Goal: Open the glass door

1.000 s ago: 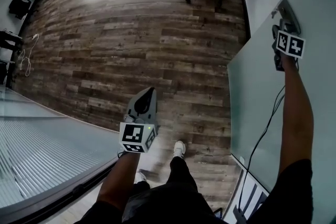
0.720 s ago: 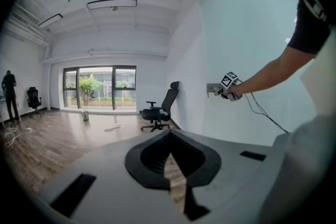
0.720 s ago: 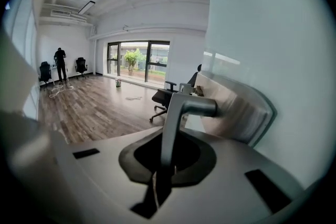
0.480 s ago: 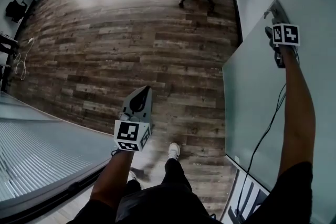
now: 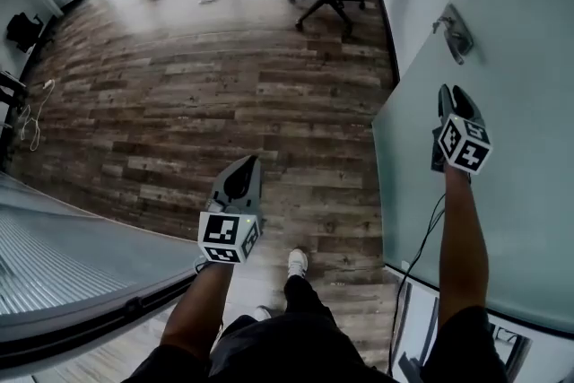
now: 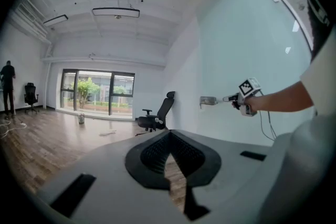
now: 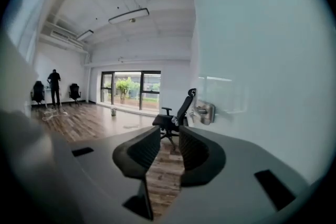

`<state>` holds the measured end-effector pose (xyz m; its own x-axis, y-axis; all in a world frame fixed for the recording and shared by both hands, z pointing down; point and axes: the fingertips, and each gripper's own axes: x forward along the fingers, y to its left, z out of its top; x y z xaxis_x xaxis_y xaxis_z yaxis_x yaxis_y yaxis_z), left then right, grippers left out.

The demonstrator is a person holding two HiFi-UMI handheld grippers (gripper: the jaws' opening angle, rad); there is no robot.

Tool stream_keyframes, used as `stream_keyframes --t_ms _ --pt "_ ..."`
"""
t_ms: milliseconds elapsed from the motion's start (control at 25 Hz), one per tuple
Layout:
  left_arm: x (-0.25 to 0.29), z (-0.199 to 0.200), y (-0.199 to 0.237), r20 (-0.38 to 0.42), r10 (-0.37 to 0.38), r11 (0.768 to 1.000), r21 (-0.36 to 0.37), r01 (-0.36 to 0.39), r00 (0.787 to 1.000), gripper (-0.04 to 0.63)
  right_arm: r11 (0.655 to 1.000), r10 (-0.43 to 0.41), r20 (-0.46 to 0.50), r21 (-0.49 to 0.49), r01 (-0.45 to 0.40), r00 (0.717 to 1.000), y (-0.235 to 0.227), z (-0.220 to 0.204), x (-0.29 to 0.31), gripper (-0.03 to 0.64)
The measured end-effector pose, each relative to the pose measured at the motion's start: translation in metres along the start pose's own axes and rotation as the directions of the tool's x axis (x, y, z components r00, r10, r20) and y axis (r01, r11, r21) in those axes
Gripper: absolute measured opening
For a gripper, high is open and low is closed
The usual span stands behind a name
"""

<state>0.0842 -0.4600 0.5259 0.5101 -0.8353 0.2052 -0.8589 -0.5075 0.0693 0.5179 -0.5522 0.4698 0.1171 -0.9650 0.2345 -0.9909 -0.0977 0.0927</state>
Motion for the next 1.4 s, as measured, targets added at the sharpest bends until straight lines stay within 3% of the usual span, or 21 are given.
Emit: stream_keyframes --t_ms 160,360,520,640,1000,1160,1400 --pt "-0.052 -0.007 -0.019 0.03 -0.021 1.0 -0.022 0.021 0.999 0.003 0.996 0.087 0.096 0.007 -0.088 0.992 0.087 -0.021 -0.125 0.017" --pt "-0.132 -0.02 -0.044 0.07 -0.046 0.999 -0.015 0.047 0.996 0.003 0.991 0.129 0.123 -0.04 -0.125 0.984 0.185 -0.06 -0.27 0.015" --pt "-0.21 -0.029 -0.057 0.096 -0.054 0.998 -0.008 0.055 0.994 0.003 0.99 0.14 0.13 -0.026 -0.138 0.982 0.236 -0.085 -0.368 0.014" --pt "-0.267 -0.039 -0.068 0.095 -0.045 0.998 -0.042 0.049 0.994 0.003 0.99 0.144 0.126 -0.007 -0.144 0.982 0.253 -0.103 -0.427 0.014" --pt "-0.43 -0.087 -0.111 0.078 -0.05 0.998 -0.027 0.052 0.996 0.003 0.984 0.175 0.128 -0.036 -0.172 0.976 0.298 -0.134 -0.597 0.015" --pt "-0.478 -0.111 -0.137 0.096 -0.051 0.999 0.002 0.051 0.994 0.003 0.981 0.193 0.14 -0.053 -0.187 0.971 0.309 -0.161 -0.655 0.015" --pt "-0.536 -0.104 -0.178 0.113 -0.038 0.999 0.023 0.036 0.993 0.003 0.981 0.193 0.17 -0.025 -0.191 0.966 0.297 -0.169 -0.723 0.014"
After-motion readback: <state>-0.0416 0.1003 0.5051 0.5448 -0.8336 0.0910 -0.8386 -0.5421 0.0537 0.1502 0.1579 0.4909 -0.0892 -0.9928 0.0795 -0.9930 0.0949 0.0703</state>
